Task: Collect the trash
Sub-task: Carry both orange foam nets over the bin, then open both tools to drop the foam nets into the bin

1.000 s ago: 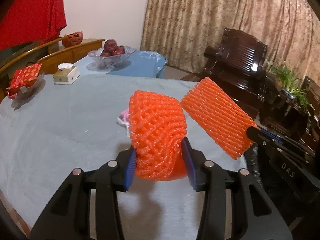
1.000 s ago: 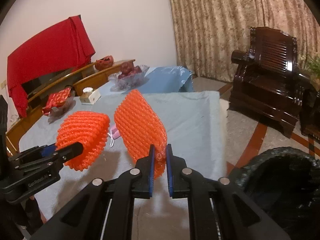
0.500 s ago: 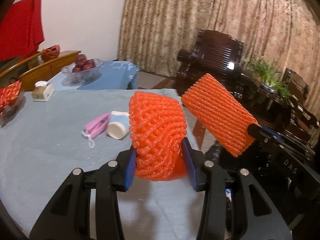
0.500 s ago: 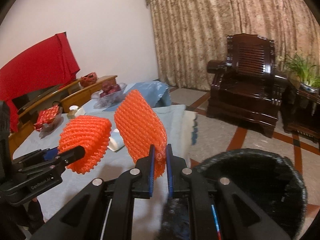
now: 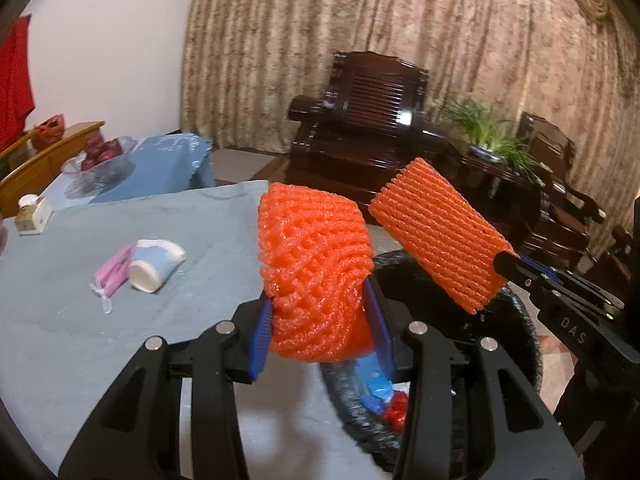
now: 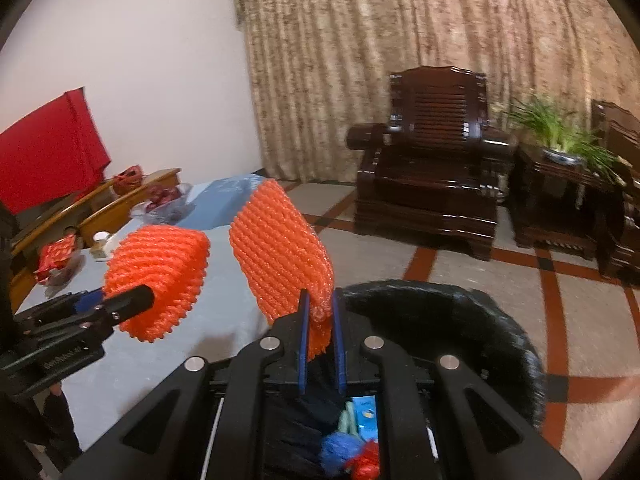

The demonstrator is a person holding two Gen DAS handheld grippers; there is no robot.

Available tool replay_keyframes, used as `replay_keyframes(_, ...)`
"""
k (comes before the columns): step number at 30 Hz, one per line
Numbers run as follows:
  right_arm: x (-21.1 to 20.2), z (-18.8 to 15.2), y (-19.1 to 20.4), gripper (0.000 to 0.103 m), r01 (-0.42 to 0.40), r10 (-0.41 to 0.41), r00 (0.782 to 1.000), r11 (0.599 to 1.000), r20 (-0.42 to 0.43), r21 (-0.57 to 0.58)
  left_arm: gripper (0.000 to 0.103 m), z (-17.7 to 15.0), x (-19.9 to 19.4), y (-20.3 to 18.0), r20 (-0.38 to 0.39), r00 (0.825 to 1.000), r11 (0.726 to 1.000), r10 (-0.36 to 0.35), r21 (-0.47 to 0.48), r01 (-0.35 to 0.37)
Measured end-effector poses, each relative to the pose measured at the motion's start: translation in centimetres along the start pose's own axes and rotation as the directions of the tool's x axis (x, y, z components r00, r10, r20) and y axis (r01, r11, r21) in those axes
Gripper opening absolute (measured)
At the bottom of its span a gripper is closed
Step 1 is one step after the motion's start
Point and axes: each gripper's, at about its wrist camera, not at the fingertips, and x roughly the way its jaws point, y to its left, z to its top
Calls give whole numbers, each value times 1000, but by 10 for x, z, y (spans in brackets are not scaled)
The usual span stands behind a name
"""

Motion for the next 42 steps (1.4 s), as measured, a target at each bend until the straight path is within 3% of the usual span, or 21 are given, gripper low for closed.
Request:
replay_keyframes(16, -20, -24, -80, 10, 172, -169, 985, 981, -35, 92, 41, -16, 44, -76, -49, 989, 983, -141, 110, 146)
replay_keyframes(35, -11, -59, -121, 11, 261, -246, 961, 956, -123, 132, 43, -44, 92, -113, -146, 974, 967, -175, 161, 197)
replay_keyframes(39, -9, -63, -124, 16, 276, -258, 956, 952, -137, 131, 58, -46, 93, -109, -158, 967, 966, -198, 135, 220)
replay_keyframes(42, -8, -65, -121, 30, 285, -266, 953, 950, -145, 126, 68, -44, 93, -105, -160, 966, 967, -204, 119, 224)
